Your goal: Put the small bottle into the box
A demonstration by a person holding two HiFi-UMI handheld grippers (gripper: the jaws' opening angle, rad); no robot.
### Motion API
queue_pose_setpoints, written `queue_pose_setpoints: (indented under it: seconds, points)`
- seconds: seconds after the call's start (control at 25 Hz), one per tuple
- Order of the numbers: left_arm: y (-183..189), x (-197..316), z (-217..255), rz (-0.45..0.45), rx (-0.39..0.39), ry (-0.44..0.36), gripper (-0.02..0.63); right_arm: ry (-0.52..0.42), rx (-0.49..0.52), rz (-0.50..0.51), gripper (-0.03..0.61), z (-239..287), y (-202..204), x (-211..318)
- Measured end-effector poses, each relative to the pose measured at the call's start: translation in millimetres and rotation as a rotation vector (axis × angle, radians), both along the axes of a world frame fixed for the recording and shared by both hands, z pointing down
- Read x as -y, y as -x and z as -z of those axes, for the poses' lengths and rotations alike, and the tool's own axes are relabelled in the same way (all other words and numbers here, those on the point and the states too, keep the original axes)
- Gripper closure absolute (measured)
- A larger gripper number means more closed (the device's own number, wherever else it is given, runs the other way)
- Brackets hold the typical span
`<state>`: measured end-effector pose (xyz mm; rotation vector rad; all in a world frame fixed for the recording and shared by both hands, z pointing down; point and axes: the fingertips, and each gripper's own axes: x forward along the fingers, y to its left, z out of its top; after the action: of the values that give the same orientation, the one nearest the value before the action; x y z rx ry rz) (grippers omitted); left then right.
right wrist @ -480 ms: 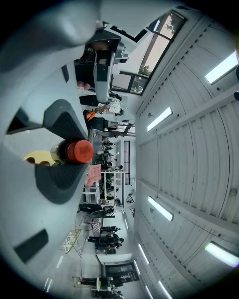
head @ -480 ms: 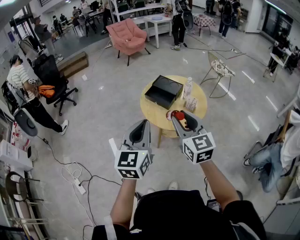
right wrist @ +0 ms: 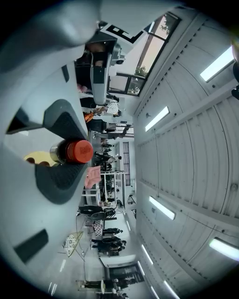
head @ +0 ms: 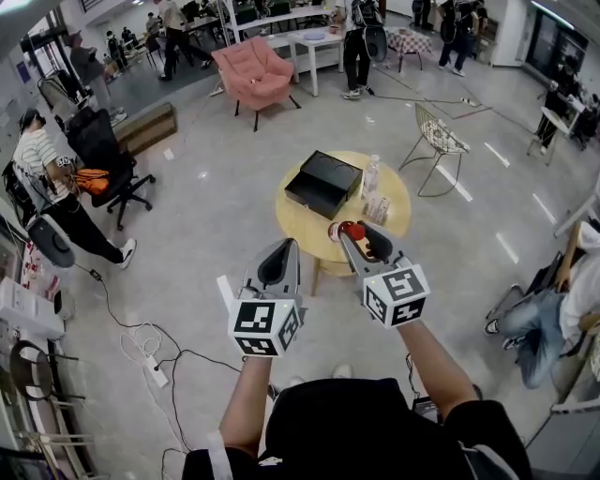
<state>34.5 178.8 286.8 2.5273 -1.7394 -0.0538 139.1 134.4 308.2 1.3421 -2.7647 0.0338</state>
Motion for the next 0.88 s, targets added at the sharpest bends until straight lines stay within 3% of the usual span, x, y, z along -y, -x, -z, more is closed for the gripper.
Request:
queue_pose_setpoints:
  seconds: [0.32, 0.88]
  points:
    - [-23, 4, -10, 0.022, -0.002, 0.007, 0.604, 0.009, 0.009, 0.025, 0.44, -10, -21, 9]
    - [-21, 40, -18, 0.026, 0.007, 0.03, 0.604, 0.028, 0.019, 0.042, 0.44, -19, -13, 40]
